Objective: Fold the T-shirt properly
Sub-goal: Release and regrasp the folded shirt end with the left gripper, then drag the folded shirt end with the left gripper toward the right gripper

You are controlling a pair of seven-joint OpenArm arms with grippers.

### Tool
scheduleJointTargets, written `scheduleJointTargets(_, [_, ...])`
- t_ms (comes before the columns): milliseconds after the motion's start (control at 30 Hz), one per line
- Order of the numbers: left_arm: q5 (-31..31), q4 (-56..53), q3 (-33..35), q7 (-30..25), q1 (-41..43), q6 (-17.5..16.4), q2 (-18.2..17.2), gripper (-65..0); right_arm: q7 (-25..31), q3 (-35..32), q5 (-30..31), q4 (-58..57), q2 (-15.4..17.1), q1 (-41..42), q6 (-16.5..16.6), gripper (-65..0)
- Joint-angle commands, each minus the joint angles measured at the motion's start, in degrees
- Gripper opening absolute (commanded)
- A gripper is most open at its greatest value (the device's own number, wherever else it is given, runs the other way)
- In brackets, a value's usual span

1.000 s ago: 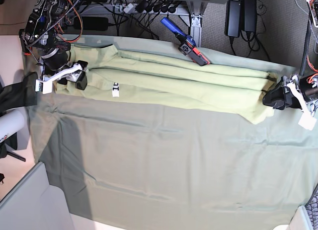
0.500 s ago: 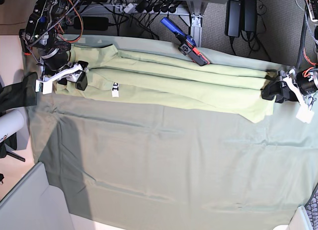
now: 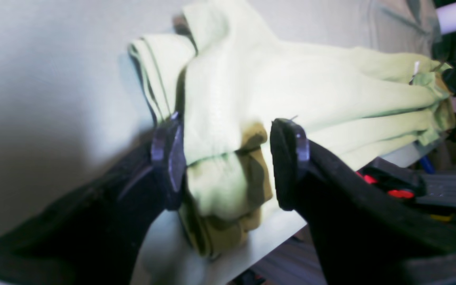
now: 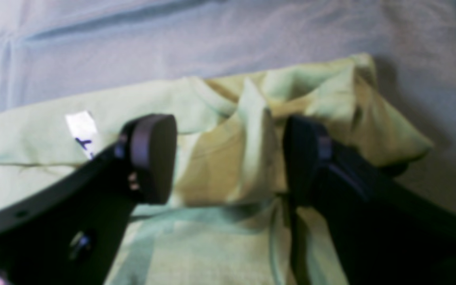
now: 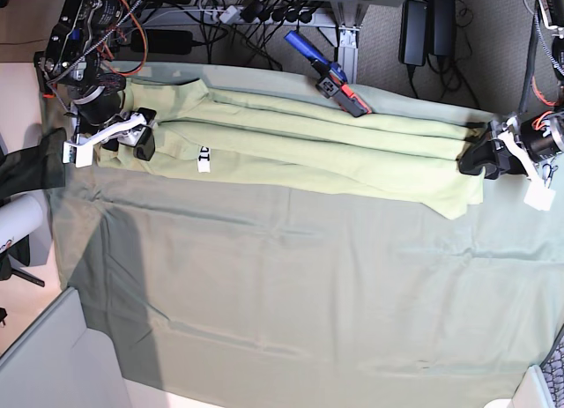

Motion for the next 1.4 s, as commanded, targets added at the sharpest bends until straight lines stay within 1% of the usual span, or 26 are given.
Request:
scheduleJointTargets(0, [-1.2,0.8,0.2,0.9,-0.2,0.1,0.1,-29.0,1.0,0.5,0.5,0.9,0.9,0.4,0.5,-22.8])
scheduleJointTargets(233, [-1.2,0.8,0.4,0.5,-0.3,-0.1,1.8,-29.0,1.0,0.5,0.5,0.9,0.9,0.4,0.5,-22.8])
scheduleJointTargets(367, [-1.1,0.8,0.4,-2.9,-0.3,-0.1,1.9,-29.2,1.0,0.5,0.5,0.9,0.9,0.4,0.5,-22.8])
scheduleJointTargets(400, [-1.1,0.8,0.4,-3.9,-0.3,-0.1,1.9,-30.8,1.0,0.5,0.5,0.9,0.9,0.4,0.5,-22.8])
scheduleJointTargets(433, [-1.1,0.8,0.4,-4.5,-0.3,-0.1,1.9,-35.5,1.0,0.5,0.5,0.9,0.9,0.4,0.5,-22.8])
scheduleJointTargets(500, [-0.8,0.8,0.4,-4.6,-0.5,-0.5,1.9,-51.5,1.0,0.5,0.5,0.9,0.9,0.4,0.5,-22.8])
scheduleJointTargets(533, [-0.2,0.8,0.4,-4.6,-0.5,-2.5,1.9,-59.9,1.0,0.5,0.5,0.9,0.9,0.4,0.5,-22.8])
scheduleJointTargets(567, [0.9,0.8,0.4,-4.5,-0.5,-3.2,1.9,-65.0,1.0,0.5,0.5,0.9,0.9,0.4,0.5,-22.8])
scheduleJointTargets(767, [3.8,0.8,0.4,-4.5,-0.9,-3.2,1.8,-65.0,1.1,0.5,0.7,0.9,0.9,0.4,0.5,-22.8])
scheduleJointTargets(967, [4.0,0.8,0.4,-4.5,-5.1,-3.2,1.8,-65.0,1.6,0.7,0.7,0.9,0.9,0.4,0.5,-22.8])
scheduleJointTargets(1067, [6.2,0.8,0.4,-4.5,-7.7,-3.2,1.4,-65.0,1.6,1.9,0.8,0.9,0.9,0.5,0.5,-22.8])
scheduleJointTargets(1200, [9.2,-0.7,0.5,-5.9,-10.4,-3.2,-0.3,-65.0,1.5,5.6,3.7,0.9,0.9,0.7,0.5,-22.8])
scheduleJointTargets(1367, [9.5,-7.8,0.5,-6.7,-14.8,-3.2,-3.1,-65.0,1.5,10.0,5.5,0.9,0.9,0.8,0.5,-22.8])
